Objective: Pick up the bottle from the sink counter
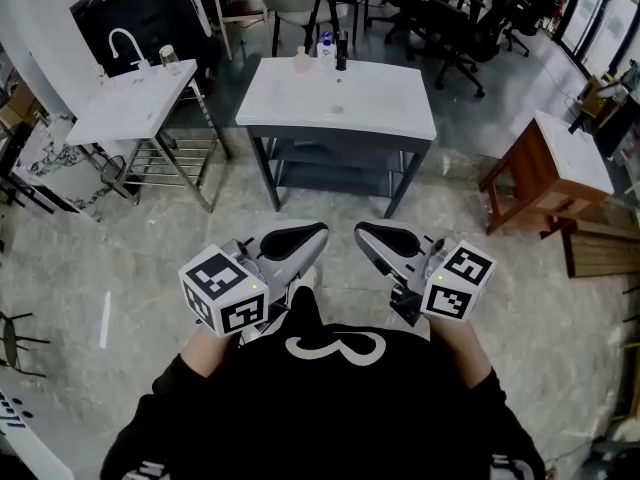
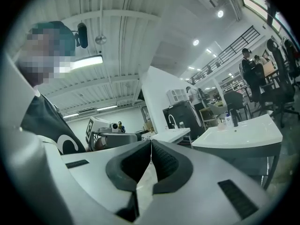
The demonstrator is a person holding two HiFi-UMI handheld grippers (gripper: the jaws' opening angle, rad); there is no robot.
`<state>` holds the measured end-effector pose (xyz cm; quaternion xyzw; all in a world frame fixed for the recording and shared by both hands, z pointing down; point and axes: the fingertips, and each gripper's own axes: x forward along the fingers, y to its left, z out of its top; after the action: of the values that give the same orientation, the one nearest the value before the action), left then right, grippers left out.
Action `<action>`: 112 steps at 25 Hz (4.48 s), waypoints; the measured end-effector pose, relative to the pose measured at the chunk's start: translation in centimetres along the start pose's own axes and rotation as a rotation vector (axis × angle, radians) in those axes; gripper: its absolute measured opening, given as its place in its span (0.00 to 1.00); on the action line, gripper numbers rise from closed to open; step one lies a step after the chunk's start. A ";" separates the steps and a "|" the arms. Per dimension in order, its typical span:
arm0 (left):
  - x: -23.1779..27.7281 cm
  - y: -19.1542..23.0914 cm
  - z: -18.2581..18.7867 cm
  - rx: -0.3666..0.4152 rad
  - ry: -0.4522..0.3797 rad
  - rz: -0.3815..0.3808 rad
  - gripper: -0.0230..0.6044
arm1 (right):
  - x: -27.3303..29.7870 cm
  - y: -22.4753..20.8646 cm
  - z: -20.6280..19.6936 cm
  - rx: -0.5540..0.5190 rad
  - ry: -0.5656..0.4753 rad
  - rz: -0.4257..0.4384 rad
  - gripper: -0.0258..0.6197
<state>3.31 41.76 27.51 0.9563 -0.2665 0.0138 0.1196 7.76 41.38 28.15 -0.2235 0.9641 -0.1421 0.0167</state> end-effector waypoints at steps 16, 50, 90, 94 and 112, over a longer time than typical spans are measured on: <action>4.0 10.4 2.4 -0.027 0.029 -0.032 0.06 | 6.4 -8.5 2.3 0.041 0.007 -0.038 0.06; 11.4 38.8 7.3 -0.087 0.055 -0.063 0.06 | 24.6 -29.1 7.4 0.061 0.046 -0.145 0.06; 28.8 58.5 8.6 -0.099 0.073 0.062 0.06 | 32.2 -55.3 8.7 0.149 0.150 -0.077 0.06; 30.1 61.1 7.4 -0.104 0.089 0.096 0.06 | 32.8 -57.2 7.8 0.172 0.169 -0.076 0.06; 33.4 69.6 5.1 -0.012 0.158 0.235 0.18 | 34.0 -62.3 3.1 0.278 0.238 -0.080 0.06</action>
<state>-3.97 -34.10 41.02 0.9137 -0.3665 0.1014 0.1434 3.99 -27.84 43.81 -0.2387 0.9207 -0.3000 -0.0723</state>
